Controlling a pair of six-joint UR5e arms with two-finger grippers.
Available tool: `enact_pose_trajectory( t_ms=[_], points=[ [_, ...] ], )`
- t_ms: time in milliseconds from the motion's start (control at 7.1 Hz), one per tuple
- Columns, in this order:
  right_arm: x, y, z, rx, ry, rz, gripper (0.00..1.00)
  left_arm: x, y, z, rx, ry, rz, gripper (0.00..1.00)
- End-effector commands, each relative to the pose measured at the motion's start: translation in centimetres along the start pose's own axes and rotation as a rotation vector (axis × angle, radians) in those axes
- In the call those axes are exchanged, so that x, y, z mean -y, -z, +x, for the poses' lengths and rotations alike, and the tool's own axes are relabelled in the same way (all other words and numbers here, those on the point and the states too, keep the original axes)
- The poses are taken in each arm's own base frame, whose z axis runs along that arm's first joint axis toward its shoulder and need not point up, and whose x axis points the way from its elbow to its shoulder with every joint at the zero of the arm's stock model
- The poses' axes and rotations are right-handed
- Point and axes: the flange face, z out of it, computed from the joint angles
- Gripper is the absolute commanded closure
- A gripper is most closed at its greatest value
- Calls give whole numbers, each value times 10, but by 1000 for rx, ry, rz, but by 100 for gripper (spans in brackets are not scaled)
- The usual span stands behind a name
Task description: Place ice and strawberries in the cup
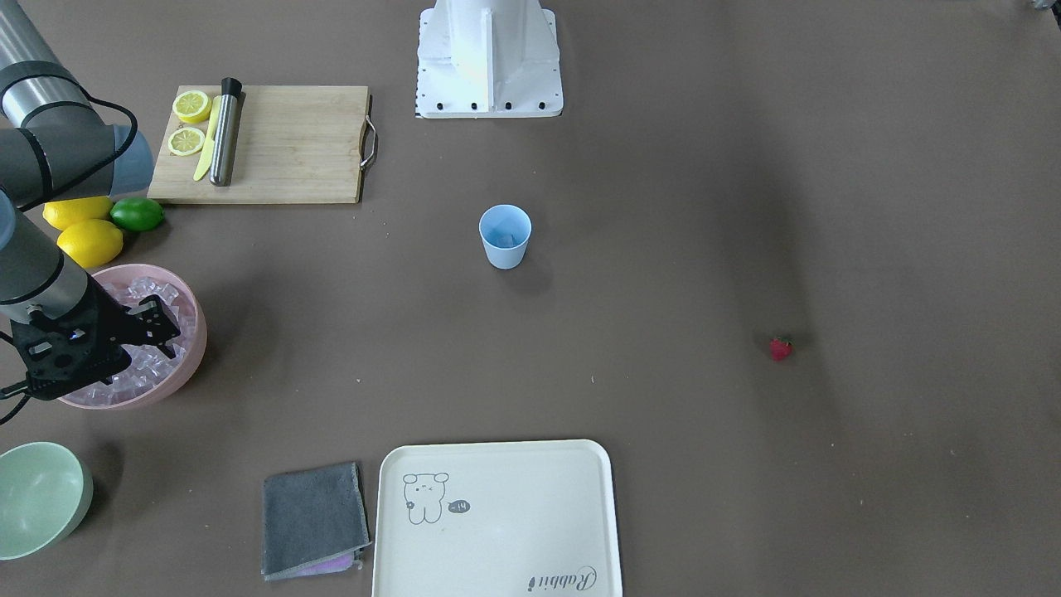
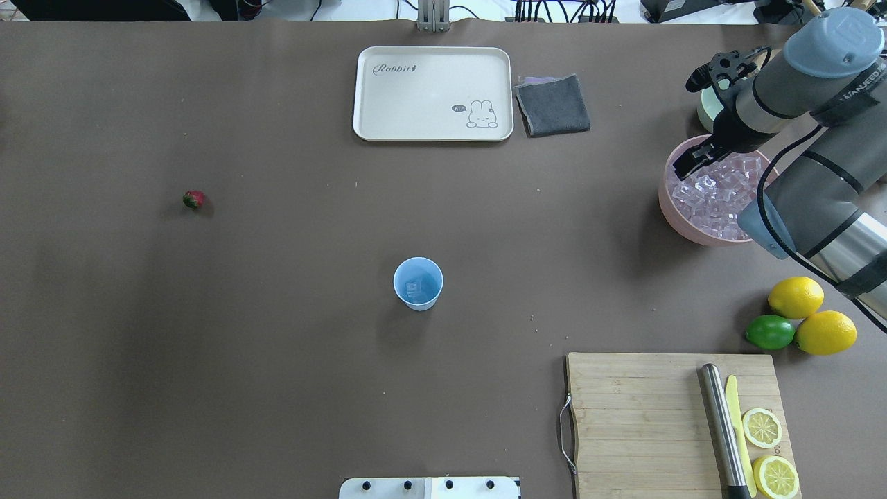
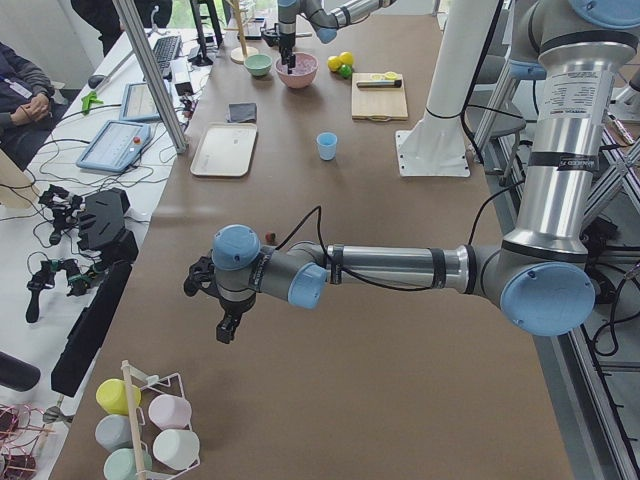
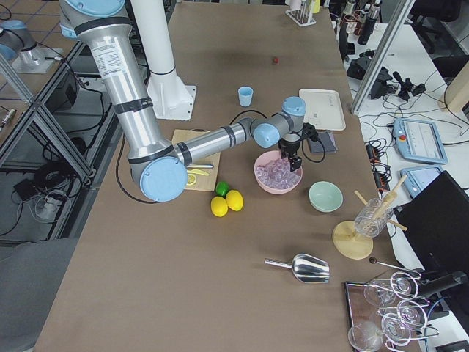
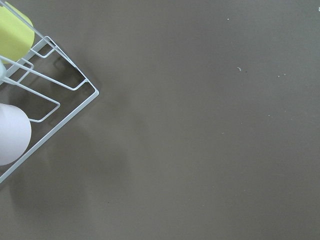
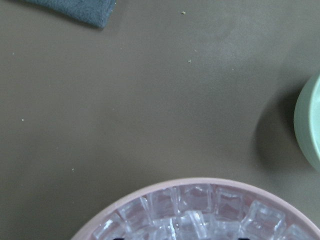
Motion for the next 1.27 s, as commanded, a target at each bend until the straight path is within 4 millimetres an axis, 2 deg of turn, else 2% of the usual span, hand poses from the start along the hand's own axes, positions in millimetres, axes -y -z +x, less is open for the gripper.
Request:
enact_pose_trajectory(
  t_ms=[0,141,282,1127],
  points=[
    [0,-2,-8,10,-41,2,32,3,2,2,0,-3,4,2],
    [2,1,-12,15,-38,9,41,9,2,2,2,-6,6,2],
    [1,3,-14,26,-36,8,44,9,2,2,2,-6,6,2],
    [4,-8,-15,19,-27,-8,43,6,2,3,0,-6,7,2]
  ],
)
